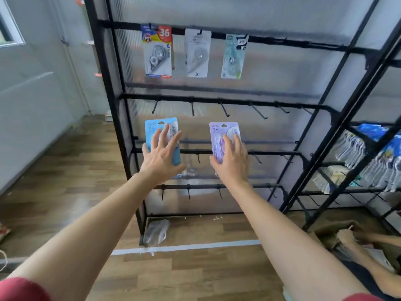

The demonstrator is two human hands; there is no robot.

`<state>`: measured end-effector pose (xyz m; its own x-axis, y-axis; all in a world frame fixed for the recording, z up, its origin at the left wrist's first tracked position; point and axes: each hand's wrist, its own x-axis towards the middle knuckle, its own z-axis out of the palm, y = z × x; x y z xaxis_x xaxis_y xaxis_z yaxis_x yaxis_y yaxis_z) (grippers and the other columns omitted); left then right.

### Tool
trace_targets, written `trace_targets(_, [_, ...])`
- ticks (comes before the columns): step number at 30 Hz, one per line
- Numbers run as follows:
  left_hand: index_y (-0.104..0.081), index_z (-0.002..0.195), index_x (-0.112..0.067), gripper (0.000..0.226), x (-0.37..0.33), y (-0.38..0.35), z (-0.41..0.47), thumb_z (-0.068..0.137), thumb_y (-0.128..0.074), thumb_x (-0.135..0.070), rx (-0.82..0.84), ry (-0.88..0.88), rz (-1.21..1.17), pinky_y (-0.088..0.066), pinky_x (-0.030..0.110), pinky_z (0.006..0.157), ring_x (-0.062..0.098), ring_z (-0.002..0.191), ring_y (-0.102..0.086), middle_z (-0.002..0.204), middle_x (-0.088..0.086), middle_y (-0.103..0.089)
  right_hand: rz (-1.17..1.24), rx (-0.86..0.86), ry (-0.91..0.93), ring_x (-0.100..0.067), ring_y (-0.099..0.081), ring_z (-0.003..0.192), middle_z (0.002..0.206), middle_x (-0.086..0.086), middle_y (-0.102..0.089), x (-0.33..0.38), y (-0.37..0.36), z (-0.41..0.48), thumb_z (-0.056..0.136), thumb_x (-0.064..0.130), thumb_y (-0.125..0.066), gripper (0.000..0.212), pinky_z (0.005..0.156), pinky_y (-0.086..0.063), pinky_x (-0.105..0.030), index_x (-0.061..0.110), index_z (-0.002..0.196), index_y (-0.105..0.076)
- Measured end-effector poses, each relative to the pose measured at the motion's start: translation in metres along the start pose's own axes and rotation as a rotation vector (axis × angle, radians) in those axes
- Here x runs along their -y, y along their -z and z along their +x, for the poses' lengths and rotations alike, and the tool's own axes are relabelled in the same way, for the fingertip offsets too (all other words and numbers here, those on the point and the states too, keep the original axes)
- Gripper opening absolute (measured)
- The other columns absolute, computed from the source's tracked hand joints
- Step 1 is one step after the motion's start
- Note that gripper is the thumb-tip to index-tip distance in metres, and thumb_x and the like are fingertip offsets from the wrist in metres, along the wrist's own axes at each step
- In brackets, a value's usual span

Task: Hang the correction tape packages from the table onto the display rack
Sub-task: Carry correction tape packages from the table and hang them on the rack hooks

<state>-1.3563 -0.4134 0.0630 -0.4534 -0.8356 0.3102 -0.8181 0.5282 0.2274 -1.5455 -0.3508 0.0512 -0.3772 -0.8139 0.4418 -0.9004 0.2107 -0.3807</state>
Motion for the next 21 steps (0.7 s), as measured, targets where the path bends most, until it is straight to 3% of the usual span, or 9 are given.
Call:
trace_targets(8, [-0.004,0.150,-0.034,0.091,-0.051,-0.003,0.072,0.080,-0.061,-0.046,-0.044,-0.035,0.061,-0.007,0.060,0.112,0.021,0.142,0.016,0.157,-0.002,0.017,0.040,-0.090,0.063,-0.035,-0.025,0.137,0.155,-0.014,-0.018,-0.047,0.021,0.080,0.087,0.038,-0.060,0.068,0.108,-0.031,-0.046,0.017,0.146,-0.031])
trace_targets(21, [-0.001,0.150,-0.036,0.093,-0.059,0.011,0.189,0.079,-0.060,-0.047,-0.147,-0.146,0.079,-0.010,0.059,0.111,0.014,0.140,0.019,0.157,-0.004,0.018,0.133,-0.295,0.042,-0.038,-0.027,0.137,0.152,-0.016,-0.027,-0.063,0.027,0.189,0.083,0.035,-0.067,0.067,0.108,-0.029,-0.048,0.015,0.141,-0.041])
